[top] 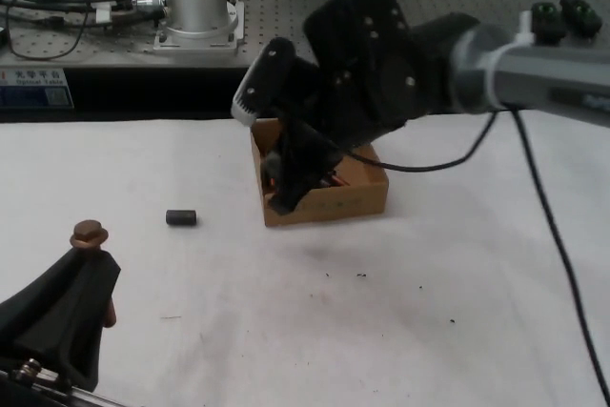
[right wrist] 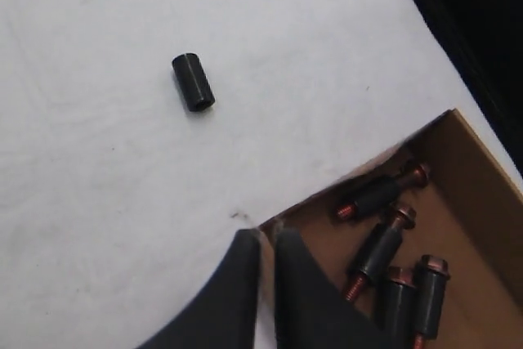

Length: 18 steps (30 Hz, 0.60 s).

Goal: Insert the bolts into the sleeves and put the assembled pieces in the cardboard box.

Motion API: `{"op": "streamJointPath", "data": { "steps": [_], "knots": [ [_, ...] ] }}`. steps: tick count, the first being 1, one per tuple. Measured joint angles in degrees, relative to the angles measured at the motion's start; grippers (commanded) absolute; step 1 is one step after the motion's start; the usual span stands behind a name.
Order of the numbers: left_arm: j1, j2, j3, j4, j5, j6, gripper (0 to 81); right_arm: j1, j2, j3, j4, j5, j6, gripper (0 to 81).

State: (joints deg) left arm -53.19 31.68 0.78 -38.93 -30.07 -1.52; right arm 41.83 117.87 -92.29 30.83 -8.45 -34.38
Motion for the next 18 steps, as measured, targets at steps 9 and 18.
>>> {"op": "streamJointPath", "data": {
  "steps": [9,18],
  "knots": [
    [0.0,0.0,0.0,-0.7,1.6,0.0,0.6,3.9,9.1,-10.3,1.9,1.9,-3.4,6.2],
    [0.0,0.0,0.0,-0.7,2.0,0.2,0.6,8.0,15.5,-16.0,0.6,10.4,-11.8,8.9]
  ]
}}
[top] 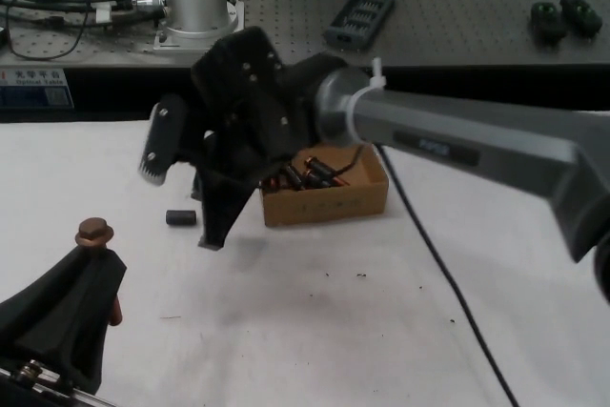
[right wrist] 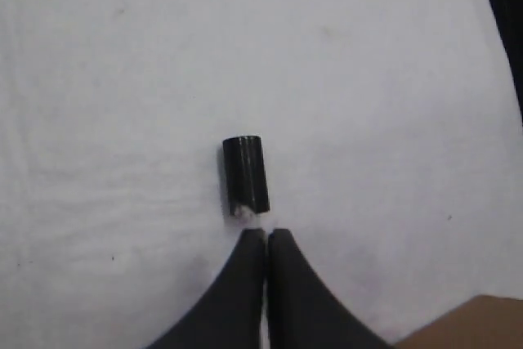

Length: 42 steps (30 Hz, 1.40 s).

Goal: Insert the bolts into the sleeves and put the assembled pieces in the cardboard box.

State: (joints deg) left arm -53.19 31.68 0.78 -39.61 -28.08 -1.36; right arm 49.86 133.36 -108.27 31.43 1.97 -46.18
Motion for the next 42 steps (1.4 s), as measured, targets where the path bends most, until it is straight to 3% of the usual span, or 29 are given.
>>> {"op": "streamJointPath", "data": {
  "steps": [5,7,22,36,42],
  "knots": [
    [0.0,0.0,0.0,0.0,0.0,0.0,0.6,0.1,2.1,0.0,-2.0,3.5,-2.0,25.1],
    [0.0,0.0,0.0,0.0,0.0,0.0,0.6,0.1,2.3,0.0,-2.2,3.6,-2.2,28.0],
    [0.0,0.0,0.0,0.0,0.0,0.9,0.6,1.9,2.4,0.0,-3.6,-1.3,-2.3,28.0],
    [0.0,0.0,0.0,0.0,0.0,1.4,0.6,2.0,6.6,-3.2,-5.2,-1.3,-2.3,26.8],
    [0.0,0.0,0.0,0.0,0.0,1.4,0.6,1.8,6.9,-3.7,-5.2,-1.3,-0.9,12.3]
  ]
}}
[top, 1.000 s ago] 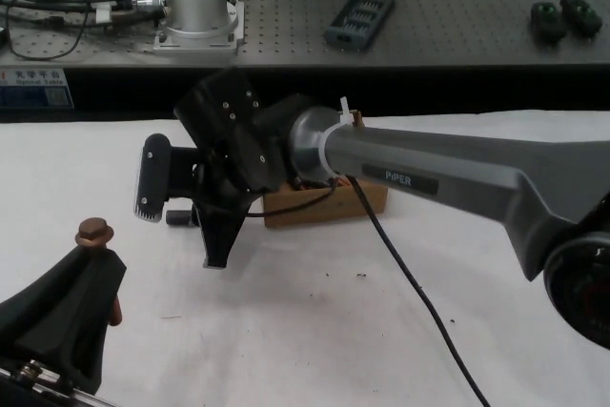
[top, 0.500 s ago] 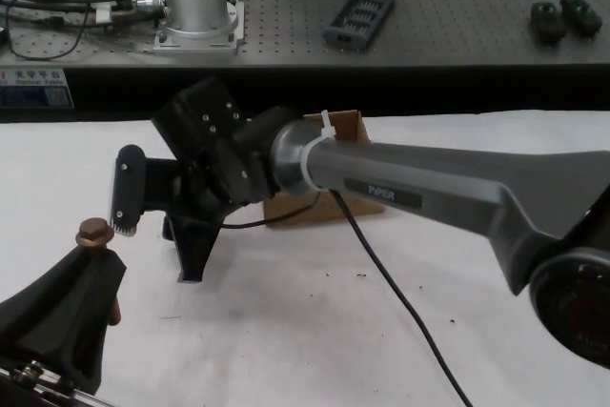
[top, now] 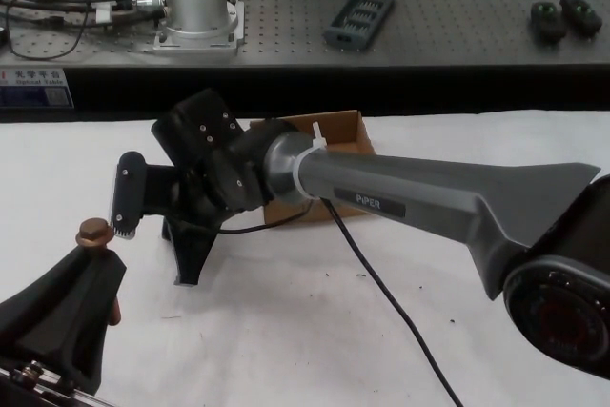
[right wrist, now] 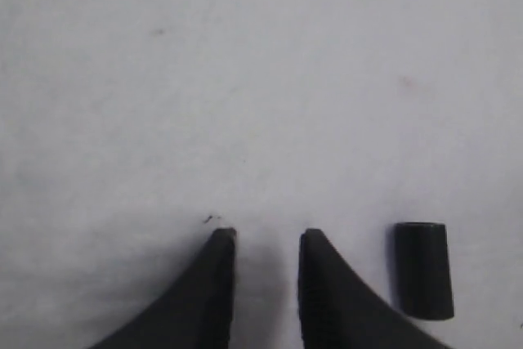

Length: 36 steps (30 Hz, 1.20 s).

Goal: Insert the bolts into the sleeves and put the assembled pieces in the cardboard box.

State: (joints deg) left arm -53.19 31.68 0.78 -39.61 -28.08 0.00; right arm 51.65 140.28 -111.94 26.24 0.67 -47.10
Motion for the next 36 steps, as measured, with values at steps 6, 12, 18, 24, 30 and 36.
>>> {"op": "streamJointPath", "data": {
  "steps": [6,12,18,24,30,36],
  "knots": [
    [0.0,0.0,0.0,0.0,0.0,0.0,0.6,-1.1,0.5,-0.2,1.7,-0.7,1.7,6.4],
    [0.0,0.0,0.0,0.0,0.0,0.9,0.6,-1.1,0.4,-0.3,1.7,-0.7,2.1,6.6],
    [0.0,0.0,0.0,0.0,0.0,1.2,0.6,-0.2,-0.9,-0.3,2.5,-0.1,-0.6,6.6],
    [0.0,0.0,0.0,0.0,0.0,1.2,0.6,0.1,-2.7,-0.2,-2.1,0.3,-2.1,6.6],
    [0.0,0.0,0.0,0.0,0.0,1.2,0.6,-1.3,-2.9,0.0,-8.6,2.4,-7.3,6.6],
    [0.0,0.0,0.0,0.0,0.0,1.2,0.6,-3.0,-2.9,0.0,-10.1,2.4,-7.8,6.6]
  ]
}}
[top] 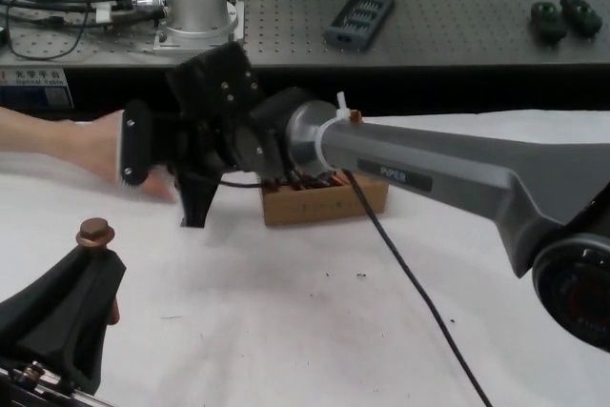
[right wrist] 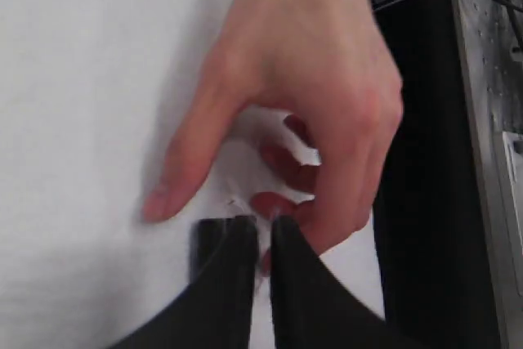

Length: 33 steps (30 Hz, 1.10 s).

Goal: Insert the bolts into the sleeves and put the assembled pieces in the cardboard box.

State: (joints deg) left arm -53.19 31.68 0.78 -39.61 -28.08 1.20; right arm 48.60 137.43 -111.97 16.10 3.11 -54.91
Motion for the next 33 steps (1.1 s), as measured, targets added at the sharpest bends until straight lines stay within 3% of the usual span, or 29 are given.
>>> {"op": "streamJointPath", "data": {
  "steps": [13,26,33],
  "knots": [
    [0.0,0.0,0.0,0.0,0.0,0.8,0.6,-3.4,0.0,0.0,4.1,-2.4,4.8,6.6],
    [0.0,0.0,0.0,0.0,0.0,1.2,0.6,-1.0,0.0,0.0,12.3,-3.1,5.1,6.6],
    [0.0,0.0,0.0,0.0,0.0,1.3,0.6,2.0,0.0,0.0,10.7,1.5,12.1,6.6]
  ]
}}
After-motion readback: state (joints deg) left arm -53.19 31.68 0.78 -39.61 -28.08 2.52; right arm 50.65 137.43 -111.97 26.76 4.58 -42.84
